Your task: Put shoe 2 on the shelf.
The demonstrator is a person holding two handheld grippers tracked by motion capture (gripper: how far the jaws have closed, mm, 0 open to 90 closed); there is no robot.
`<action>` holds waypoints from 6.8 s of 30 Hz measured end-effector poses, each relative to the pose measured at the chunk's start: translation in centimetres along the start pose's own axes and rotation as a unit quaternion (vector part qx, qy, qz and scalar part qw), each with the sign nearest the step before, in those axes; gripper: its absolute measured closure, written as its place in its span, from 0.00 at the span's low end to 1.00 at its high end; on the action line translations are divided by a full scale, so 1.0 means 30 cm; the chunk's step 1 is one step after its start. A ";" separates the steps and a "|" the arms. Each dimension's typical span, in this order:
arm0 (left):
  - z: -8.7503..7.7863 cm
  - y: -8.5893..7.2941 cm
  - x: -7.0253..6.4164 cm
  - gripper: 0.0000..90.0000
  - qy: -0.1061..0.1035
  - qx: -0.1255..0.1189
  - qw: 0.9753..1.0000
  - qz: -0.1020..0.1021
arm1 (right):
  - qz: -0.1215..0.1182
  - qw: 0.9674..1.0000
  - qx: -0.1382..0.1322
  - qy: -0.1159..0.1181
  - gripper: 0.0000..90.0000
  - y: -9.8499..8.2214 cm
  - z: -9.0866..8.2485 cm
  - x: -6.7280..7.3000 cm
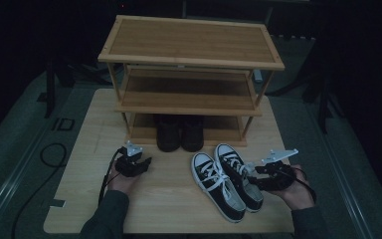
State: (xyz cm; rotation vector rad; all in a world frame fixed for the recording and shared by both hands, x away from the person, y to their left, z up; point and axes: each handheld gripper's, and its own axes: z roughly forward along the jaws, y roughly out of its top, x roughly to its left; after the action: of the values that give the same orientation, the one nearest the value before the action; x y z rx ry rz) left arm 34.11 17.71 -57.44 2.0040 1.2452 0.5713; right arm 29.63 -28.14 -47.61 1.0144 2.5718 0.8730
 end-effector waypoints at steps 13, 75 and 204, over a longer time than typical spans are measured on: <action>0.000 0.000 0.000 0.60 0.000 0.000 1.000 0.000 | -0.014 1.000 -0.007 0.013 0.53 0.017 -0.038 0.040; 0.000 0.000 -0.001 0.60 0.000 0.000 1.000 0.000 | 0.026 0.998 0.058 -0.003 0.81 0.060 0.201 0.153; -0.002 0.000 -0.004 0.60 0.000 0.001 1.000 -0.002 | -0.275 0.952 -0.018 0.137 0.95 0.599 -0.164 0.073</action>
State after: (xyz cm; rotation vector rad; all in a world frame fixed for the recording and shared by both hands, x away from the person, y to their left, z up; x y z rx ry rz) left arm 34.01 17.63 -57.41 2.0023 1.2489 0.5680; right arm 35.65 -18.40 -32.77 0.1365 2.8199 0.9392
